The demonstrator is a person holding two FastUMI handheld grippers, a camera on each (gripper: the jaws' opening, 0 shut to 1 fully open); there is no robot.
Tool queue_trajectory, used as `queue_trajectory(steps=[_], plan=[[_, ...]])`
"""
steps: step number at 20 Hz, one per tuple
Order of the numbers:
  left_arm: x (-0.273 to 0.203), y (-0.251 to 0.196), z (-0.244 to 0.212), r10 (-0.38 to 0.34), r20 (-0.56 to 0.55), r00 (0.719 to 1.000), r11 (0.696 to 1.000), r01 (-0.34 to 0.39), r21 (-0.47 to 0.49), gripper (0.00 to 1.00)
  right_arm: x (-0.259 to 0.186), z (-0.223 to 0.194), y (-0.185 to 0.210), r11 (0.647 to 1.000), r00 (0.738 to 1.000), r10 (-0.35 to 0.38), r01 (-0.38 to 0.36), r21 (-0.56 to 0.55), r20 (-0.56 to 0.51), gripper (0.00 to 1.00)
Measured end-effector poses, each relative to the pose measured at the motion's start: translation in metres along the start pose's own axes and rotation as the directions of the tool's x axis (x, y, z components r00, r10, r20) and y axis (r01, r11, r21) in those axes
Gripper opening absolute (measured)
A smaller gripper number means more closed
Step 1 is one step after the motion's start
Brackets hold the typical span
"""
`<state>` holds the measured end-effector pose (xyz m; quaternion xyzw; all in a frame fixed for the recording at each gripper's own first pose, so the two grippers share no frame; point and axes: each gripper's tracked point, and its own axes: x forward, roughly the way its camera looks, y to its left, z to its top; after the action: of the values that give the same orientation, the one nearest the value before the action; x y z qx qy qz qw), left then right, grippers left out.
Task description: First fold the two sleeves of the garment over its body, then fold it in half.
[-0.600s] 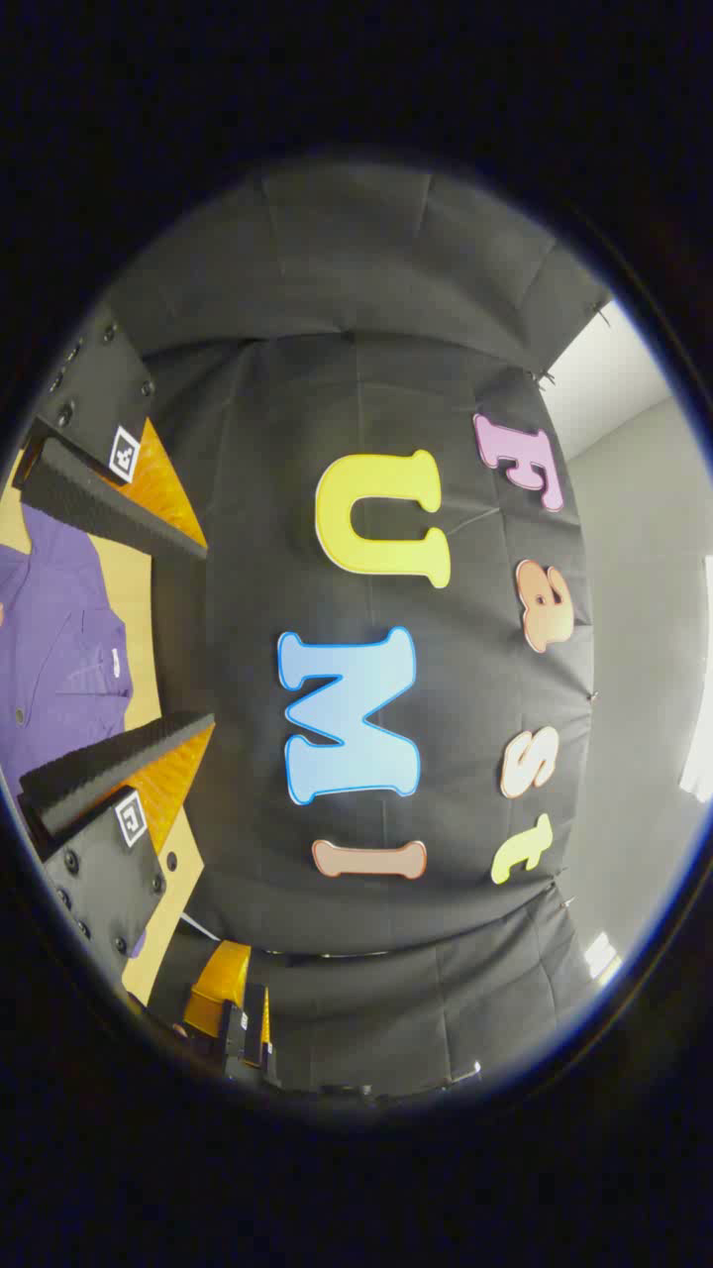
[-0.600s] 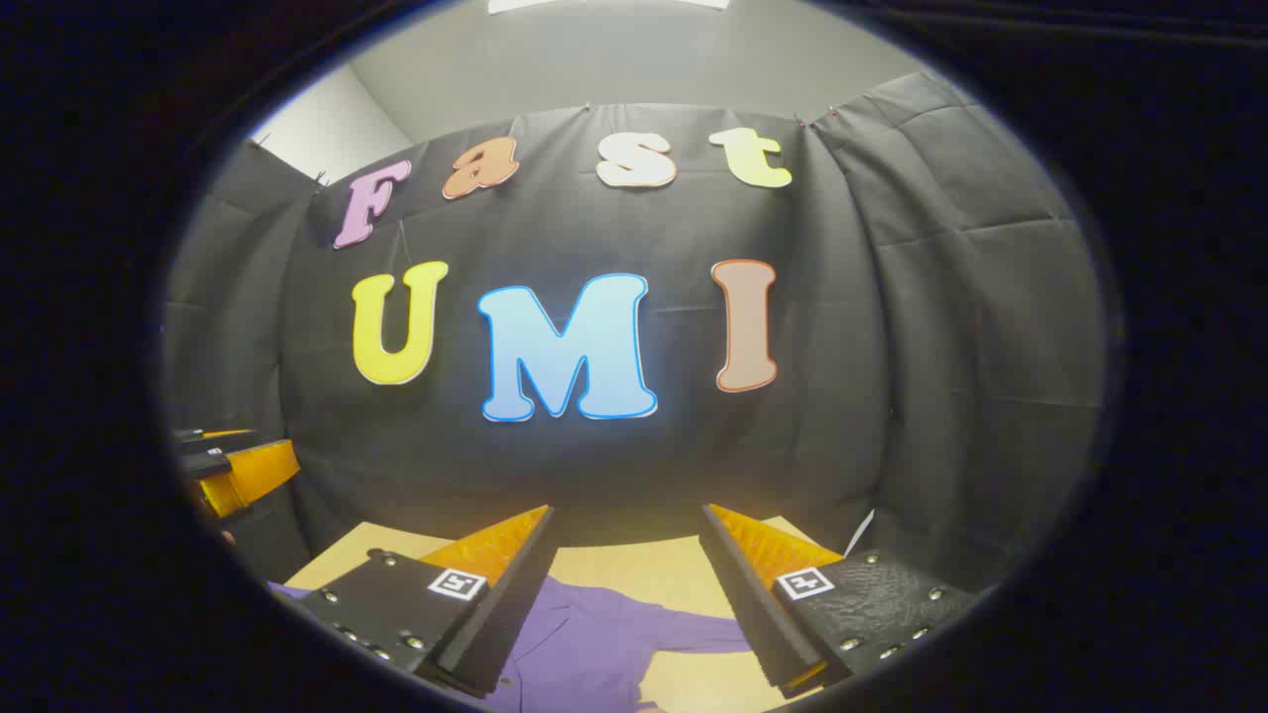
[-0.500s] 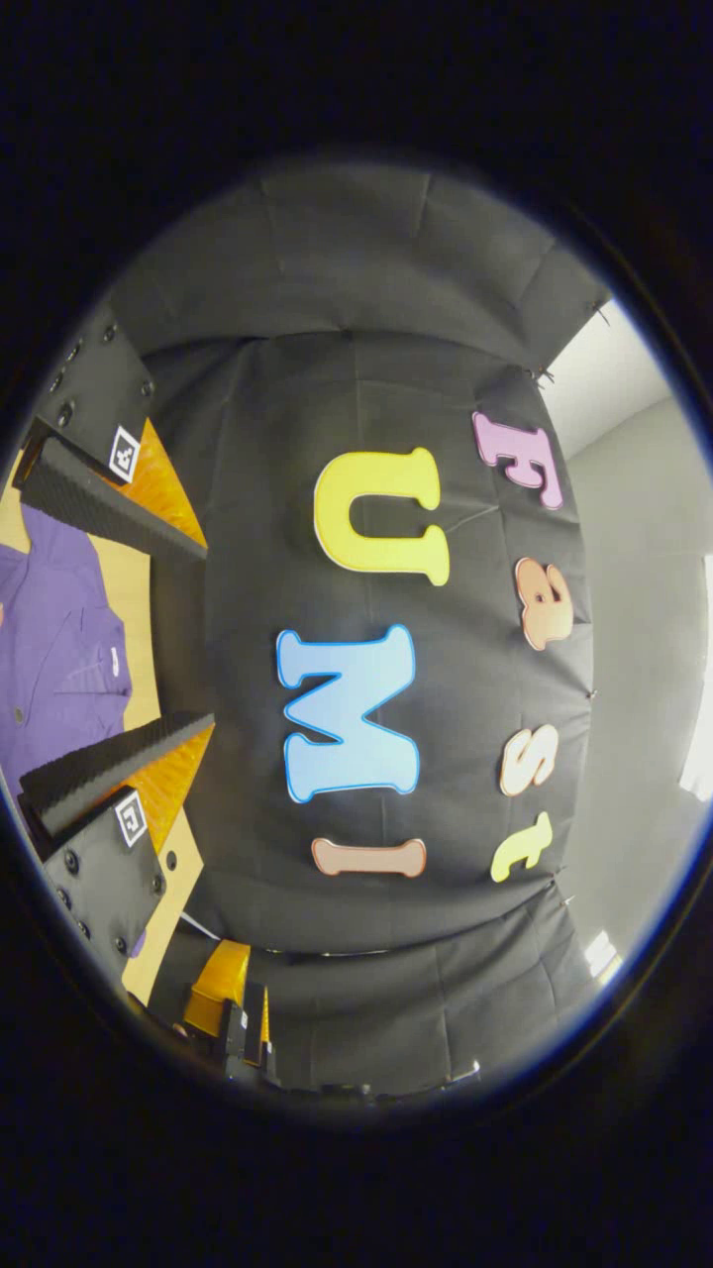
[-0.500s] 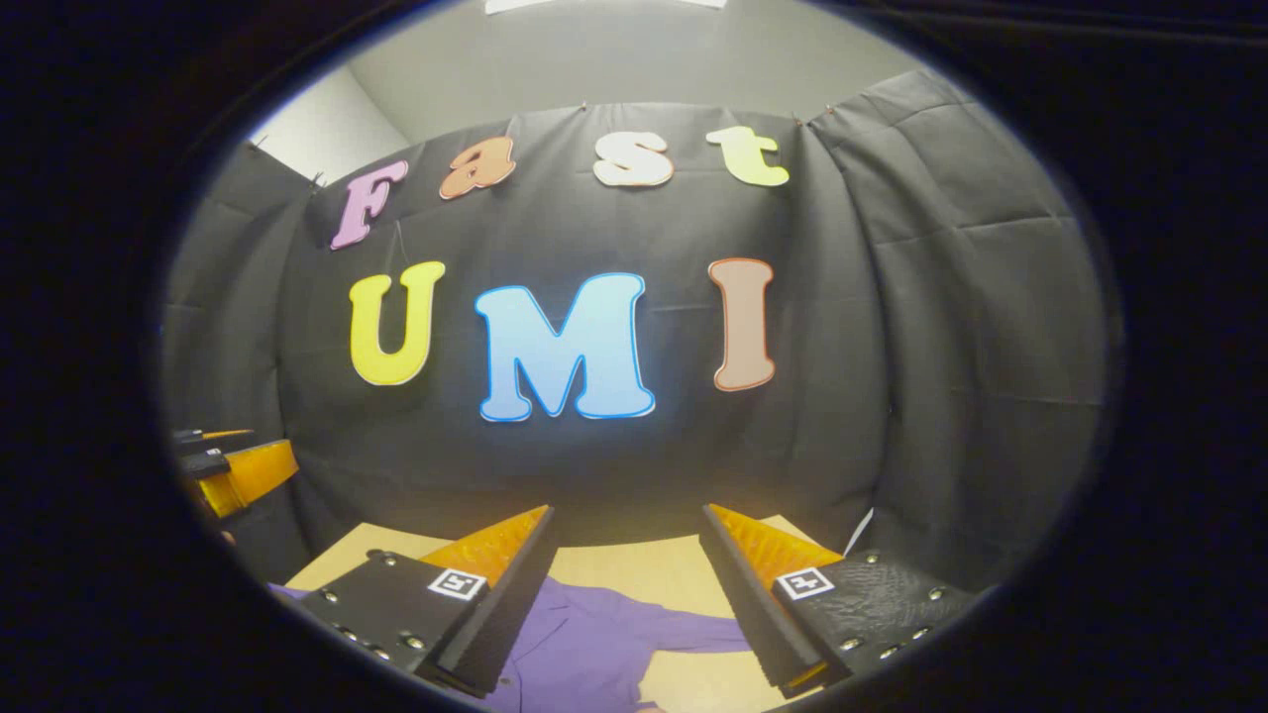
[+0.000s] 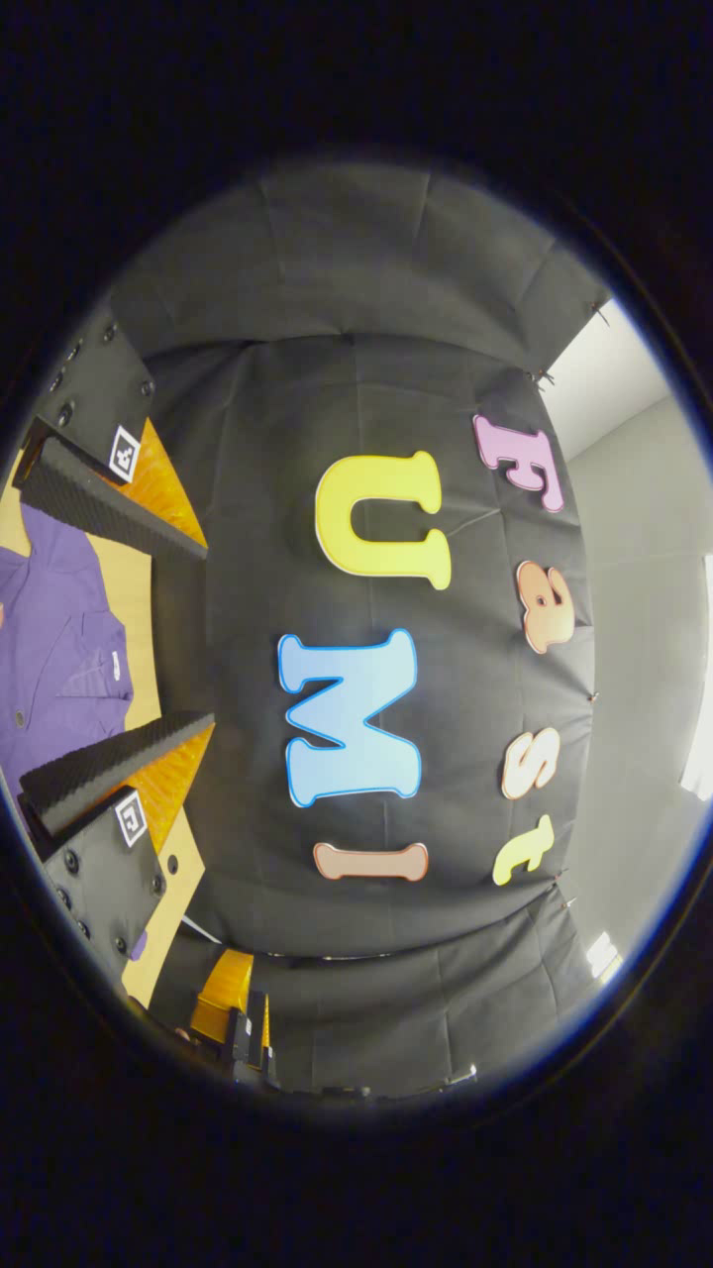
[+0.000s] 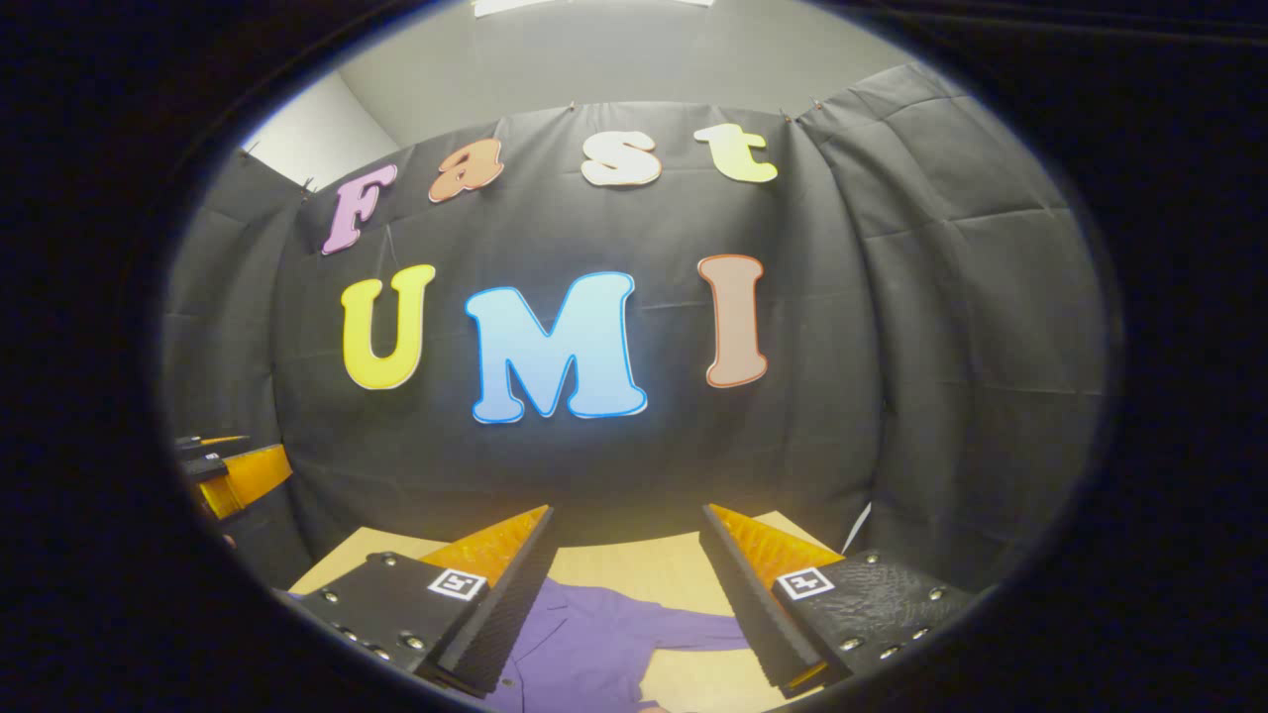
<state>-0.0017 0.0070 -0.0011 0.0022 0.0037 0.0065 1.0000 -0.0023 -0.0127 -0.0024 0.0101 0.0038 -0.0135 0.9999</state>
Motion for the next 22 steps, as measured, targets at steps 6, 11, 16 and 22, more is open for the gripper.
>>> queue_trajectory(steps=[6,11,16,22], plan=[[-0.002,0.003,-0.004,0.006,-0.007,1.000,1.000,-0.006,-0.006,0.99,-0.004,-0.003,-0.011,1.000,1.000,-0.022,0.022,0.006,-0.006,0.91],[-0.004,-0.003,-0.006,-0.006,-0.009,1.000,1.000,0.006,0.002,0.99,-0.002,-0.003,-0.014,1.000,1.000,-0.018,0.018,-0.020,-0.001,0.92],[-0.001,-0.006,-0.008,-0.012,-0.021,1.000,1.000,0.012,0.014,0.99,0.004,-0.013,-0.051,0.998,0.998,-0.060,0.060,-0.036,-0.019,0.90],[0.002,-0.010,-0.011,-0.004,-0.032,0.999,1.000,0.005,0.029,0.99,0.023,-0.053,-0.123,0.986,0.984,-0.161,0.157,-0.058,-0.073,0.92]])
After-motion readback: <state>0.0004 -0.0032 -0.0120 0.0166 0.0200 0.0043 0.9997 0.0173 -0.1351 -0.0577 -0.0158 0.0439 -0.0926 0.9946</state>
